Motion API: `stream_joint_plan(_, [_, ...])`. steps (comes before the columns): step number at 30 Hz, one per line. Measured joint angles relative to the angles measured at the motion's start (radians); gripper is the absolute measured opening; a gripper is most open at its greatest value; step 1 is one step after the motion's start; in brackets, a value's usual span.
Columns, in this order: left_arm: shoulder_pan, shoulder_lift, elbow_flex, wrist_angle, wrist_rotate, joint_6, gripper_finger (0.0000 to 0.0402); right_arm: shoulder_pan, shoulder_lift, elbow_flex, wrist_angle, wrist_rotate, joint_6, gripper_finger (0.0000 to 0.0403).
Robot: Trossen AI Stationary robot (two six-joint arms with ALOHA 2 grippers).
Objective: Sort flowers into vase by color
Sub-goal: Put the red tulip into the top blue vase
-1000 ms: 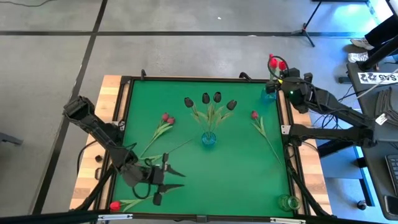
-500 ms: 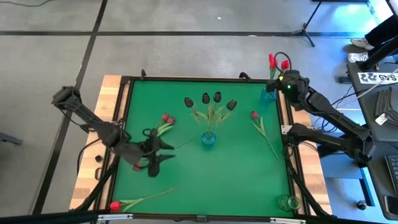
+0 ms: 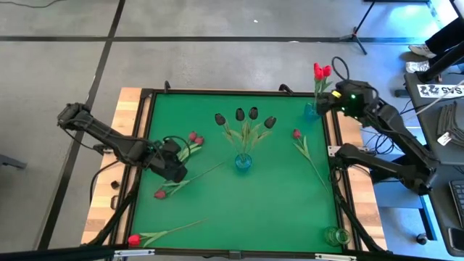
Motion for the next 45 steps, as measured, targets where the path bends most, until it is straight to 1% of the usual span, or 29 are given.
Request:
stream_joint_plan(2, [-0.006,0.003,0.0,-0.016,0.053,-0.043,0.0165,0.0,-0.025,0.015,-0.033,-0.015,-0.012,0.0303])
stream_joint_plan(6, [-0.04,0.003,0.0,0.002,0.146,-0.102,0.0192,0.0,-0.09,0.018,-0.04,-0.056,-0.016,0.0286])
stream_joint_plan(10, [-0.11,0.003,0.0,0.015,0.165,-0.197,0.0201,0.0,-0.154,0.018,-0.04,-0.097,-0.039,0.0272])
stream_joint_plan(13, [-0.196,0.01,0.0,0.07,0.257,-0.254,0.0198,0.0,-0.192,0.018,-0.044,-0.197,-0.06,0.0267])
stream_joint_plan(15, [-0.261,0.032,0.0,0.128,0.292,-0.309,0.0196,0.0,-0.203,0.018,-0.055,-0.247,-0.068,0.0266])
stream_joint_plan(17, [-0.315,0.07,0.0,0.192,0.312,-0.346,0.0193,0.0,-0.203,0.018,-0.066,-0.263,-0.083,0.0266])
stream_joint_plan(21, [-0.386,0.174,0.001,0.322,0.4,-0.397,0.0192,0.0,-0.203,0.018,-0.067,-0.263,-0.094,0.0266])
stream_joint_plan(27, [-0.492,0.333,0.001,0.43,0.654,-0.545,0.0192,0.0,-0.203,0.018,-0.064,-0.263,-0.107,0.0266])
stream_joint_plan(30, [-0.529,0.407,0.001,0.475,0.737,-0.607,0.0192,0.0,-0.203,0.018,-0.064,-0.262,-0.12,0.0266])
stream_joint_plan(35, [-0.553,0.468,0.002,0.538,0.755,-0.631,0.0192,0.0,-0.203,0.018,-0.063,-0.26,-0.12,0.0266])
stream_joint_plan(41, [-0.577,0.557,0.047,0.511,0.795,-0.585,0.0192,-0.001,-0.203,0.018,-0.068,-0.252,-0.12,0.0266])
stream_joint_plan(45, [-0.594,0.622,0.095,0.456,0.805,-0.536,0.0191,-0.001,-0.203,0.018,-0.068,-0.251,-0.119,0.0266])
